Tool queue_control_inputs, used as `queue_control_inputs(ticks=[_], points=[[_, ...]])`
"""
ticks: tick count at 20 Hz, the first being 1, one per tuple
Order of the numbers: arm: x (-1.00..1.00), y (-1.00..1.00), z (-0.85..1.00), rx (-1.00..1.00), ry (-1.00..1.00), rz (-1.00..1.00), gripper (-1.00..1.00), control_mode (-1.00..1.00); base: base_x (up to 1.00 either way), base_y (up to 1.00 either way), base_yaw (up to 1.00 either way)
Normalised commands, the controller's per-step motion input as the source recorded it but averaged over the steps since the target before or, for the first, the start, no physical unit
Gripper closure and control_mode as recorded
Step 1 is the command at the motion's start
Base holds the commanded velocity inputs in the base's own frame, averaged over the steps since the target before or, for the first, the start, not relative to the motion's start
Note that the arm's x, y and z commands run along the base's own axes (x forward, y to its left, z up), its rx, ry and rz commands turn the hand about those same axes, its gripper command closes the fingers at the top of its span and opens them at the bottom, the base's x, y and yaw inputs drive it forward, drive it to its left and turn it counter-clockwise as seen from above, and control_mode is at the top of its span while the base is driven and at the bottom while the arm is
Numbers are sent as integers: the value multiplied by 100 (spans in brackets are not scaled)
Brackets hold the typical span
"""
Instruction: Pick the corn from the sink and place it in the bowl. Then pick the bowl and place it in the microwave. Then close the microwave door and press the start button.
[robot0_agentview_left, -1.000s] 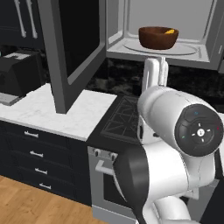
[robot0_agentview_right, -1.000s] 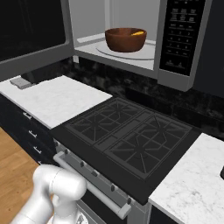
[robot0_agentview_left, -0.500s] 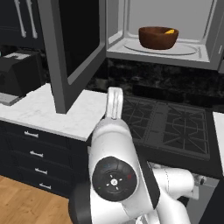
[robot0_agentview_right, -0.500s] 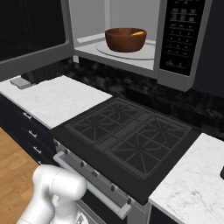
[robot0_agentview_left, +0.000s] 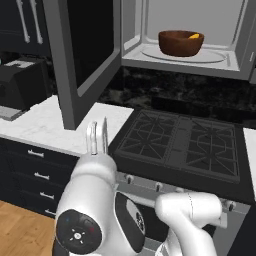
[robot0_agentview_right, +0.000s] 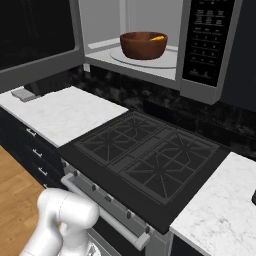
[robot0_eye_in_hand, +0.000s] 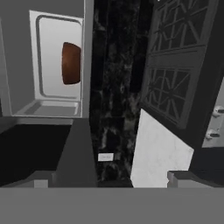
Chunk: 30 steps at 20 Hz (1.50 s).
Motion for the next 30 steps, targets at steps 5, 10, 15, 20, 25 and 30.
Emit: queue_control_inputs(ticks=[5,10,15,20,25,30], points=[[39,72,-34,-6,-6,-7,-100,-100,0,0,0],[39,62,-34,0,-5,-10,-100,-100,0,0,0],[38,74,-41,1,-4,-9,-100,-100,0,0,0],[64,71,-20,7,0,-11,-100,-100,0,0,0],[84,77,-1,7,0,-12,-100,-100,0,0,0],[87,88,-7,6,-1,-12,-100,-100,0,0,0]])
